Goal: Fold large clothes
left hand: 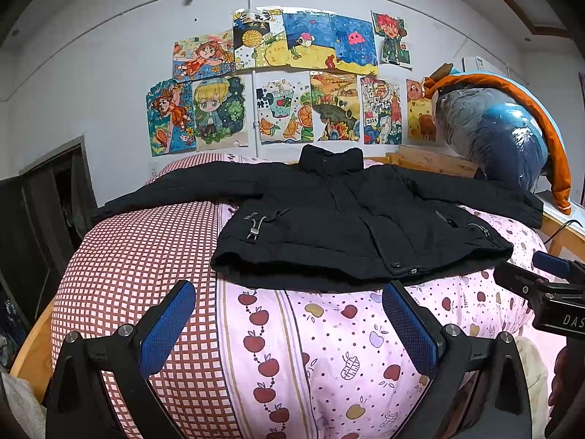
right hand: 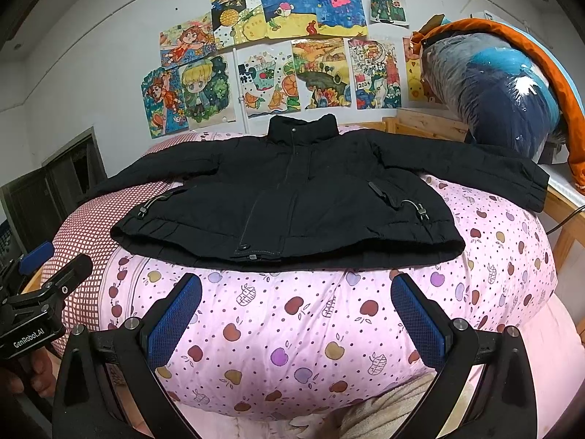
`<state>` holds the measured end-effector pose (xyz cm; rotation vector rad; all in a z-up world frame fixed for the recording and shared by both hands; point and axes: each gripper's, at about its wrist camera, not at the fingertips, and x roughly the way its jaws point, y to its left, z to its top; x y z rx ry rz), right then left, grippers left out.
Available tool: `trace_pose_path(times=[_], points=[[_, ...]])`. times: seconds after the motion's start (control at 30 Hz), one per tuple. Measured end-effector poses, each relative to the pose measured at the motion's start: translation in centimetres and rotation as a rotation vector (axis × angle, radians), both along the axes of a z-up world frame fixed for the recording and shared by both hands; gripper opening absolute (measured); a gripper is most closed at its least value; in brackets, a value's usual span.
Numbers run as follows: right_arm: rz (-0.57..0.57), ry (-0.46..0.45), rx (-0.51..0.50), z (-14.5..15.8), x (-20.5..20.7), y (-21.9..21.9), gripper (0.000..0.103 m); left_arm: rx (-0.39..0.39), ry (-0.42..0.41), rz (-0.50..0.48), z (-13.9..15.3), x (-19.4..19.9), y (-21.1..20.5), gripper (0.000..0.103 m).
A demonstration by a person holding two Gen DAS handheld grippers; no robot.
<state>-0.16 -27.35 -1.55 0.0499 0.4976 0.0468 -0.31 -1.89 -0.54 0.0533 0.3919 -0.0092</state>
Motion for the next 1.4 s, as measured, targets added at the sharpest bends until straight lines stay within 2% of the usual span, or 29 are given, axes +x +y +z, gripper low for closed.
trace_pose_path(times=[0.53,0.73,1.03,1.23,1.4], points=[[0.002,0.008,0.006,-0.1,0.1,-0.1,0.102,0.002,0.003,0.000,-0.2,0.0,-0.2,0.103],[0.003,0.022,0.009,-0.5,0.3,-0.1,0.102,0.004,0.013,0.001,-1.1,0.1,-0.7,0.103],[-0.045,0.123,-0.013,-1.6,1.9,-0.4,0.102,-0.004,0.096,0.011,-1.9,1.8,0.3,0.103],[-0.114,0.197,-0.029,-2.2,3.3,-1.4,0.102,0.005,0.151,0.006,-2.6,2.7,0.3,0.103],[-0.146,0.223,-0.039,-2.3,4.6,-2.7,0.102,0.033,0.187,0.001,-2.7,3.8,-0.2,0.103]])
